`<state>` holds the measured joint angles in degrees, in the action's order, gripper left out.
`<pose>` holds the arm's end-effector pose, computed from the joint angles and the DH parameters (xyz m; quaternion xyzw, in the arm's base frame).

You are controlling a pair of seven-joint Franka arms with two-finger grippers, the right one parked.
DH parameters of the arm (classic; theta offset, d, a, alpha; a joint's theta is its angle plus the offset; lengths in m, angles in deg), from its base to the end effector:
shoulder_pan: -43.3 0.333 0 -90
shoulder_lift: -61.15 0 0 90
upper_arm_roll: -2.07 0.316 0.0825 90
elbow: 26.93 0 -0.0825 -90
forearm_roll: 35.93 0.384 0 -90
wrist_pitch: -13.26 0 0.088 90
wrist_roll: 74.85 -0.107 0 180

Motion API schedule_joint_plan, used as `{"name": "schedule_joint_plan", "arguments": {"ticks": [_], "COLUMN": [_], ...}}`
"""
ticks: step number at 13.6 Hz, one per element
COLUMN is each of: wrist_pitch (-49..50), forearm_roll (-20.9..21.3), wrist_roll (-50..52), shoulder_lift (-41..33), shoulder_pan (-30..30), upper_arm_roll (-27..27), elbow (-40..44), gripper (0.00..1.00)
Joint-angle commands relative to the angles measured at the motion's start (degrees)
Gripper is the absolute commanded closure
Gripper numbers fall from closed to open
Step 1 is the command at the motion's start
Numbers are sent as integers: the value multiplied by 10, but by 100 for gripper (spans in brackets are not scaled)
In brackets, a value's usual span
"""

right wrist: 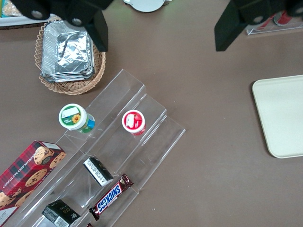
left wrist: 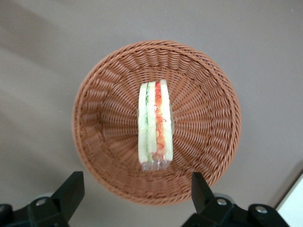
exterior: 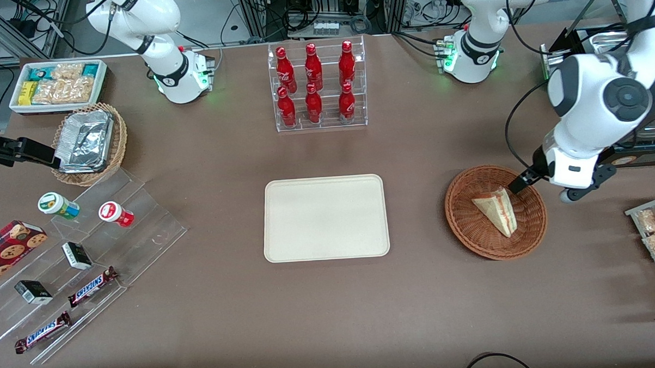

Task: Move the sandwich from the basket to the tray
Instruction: 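Move the left gripper over the wrapped sandwich in the wicker basket and lower it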

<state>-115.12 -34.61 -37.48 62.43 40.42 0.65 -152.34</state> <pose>0.5364 -0.0396 0.3795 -0.9605 -0.2778 -0.0169 0.0030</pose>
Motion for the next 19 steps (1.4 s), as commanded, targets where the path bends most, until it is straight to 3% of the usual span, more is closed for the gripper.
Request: {"name": "schedule_joint_plan", "arguments": {"ticks": [1, 8, 19], "wrist_pitch": [-48, -105, -136], "forearm_roll": [-7, 5, 18], "wrist_roll": [29, 70, 72], "shoulder_lift": [5, 71, 101], "shoulder_pan": [-13, -40, -38], "upper_arm_roll": [-1, 1, 17], "elbow": [-26, -31, -41], "gripper": [0, 0, 0]}}
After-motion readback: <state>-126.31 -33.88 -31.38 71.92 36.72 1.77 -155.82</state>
